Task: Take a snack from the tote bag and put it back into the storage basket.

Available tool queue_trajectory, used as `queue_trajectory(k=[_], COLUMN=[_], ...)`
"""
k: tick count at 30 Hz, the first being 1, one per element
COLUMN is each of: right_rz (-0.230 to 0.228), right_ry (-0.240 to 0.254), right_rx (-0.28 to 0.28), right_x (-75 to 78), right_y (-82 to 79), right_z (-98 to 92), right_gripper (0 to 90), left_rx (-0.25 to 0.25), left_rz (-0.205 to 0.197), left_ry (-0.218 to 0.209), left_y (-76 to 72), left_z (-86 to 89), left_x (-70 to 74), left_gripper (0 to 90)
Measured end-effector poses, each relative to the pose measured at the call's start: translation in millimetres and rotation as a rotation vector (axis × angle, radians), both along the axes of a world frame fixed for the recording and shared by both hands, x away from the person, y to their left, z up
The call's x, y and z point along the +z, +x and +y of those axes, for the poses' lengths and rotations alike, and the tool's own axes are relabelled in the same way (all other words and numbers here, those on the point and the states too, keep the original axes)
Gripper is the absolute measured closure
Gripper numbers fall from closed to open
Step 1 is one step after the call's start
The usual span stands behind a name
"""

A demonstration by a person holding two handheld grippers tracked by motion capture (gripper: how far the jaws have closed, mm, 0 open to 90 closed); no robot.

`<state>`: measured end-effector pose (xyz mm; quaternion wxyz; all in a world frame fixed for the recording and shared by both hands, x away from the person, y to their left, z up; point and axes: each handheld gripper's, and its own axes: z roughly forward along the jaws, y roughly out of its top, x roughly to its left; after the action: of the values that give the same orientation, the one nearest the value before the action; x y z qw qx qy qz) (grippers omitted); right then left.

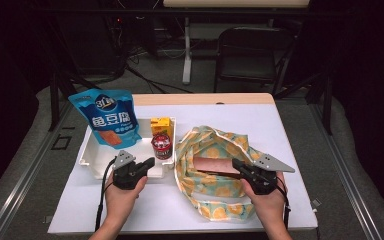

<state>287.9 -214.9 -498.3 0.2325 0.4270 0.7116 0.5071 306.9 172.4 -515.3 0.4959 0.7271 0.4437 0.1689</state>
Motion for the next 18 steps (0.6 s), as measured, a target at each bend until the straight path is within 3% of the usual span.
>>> queue_trajectory(k=[2, 7, 15, 18], right_rz=[0.004, 0.011, 0.028, 0.035], right_ry=[-0.003, -0.087, -0.084, -0.112], right_rx=[-0.009, -0.020, -0.050, -0.053], right_x=[-2.7, -12.7, -18.9, -20.3], right_y=[3.8, 9.4, 20.7, 26.6], right_z=[-1.6, -6.4, -14.9, -15.9], right_gripper=[90.0, 90.0, 90.0, 90.0], left_rx=[-0.012, -0.062, -0.150, -0.165], left_rz=[-0.021, -0.049, -0.050, -0.037], left_ry=[-0.010, -0.032, -0.004, -0.018], left_y=[-8.3, -20.6, -20.2, -14.8], left_z=[-3.0, -20.0, -62.4, -77.7], left_x=[4.6, 13.8, 10.7, 6.9], left_gripper=[90.0, 90.0, 90.0, 89.9])
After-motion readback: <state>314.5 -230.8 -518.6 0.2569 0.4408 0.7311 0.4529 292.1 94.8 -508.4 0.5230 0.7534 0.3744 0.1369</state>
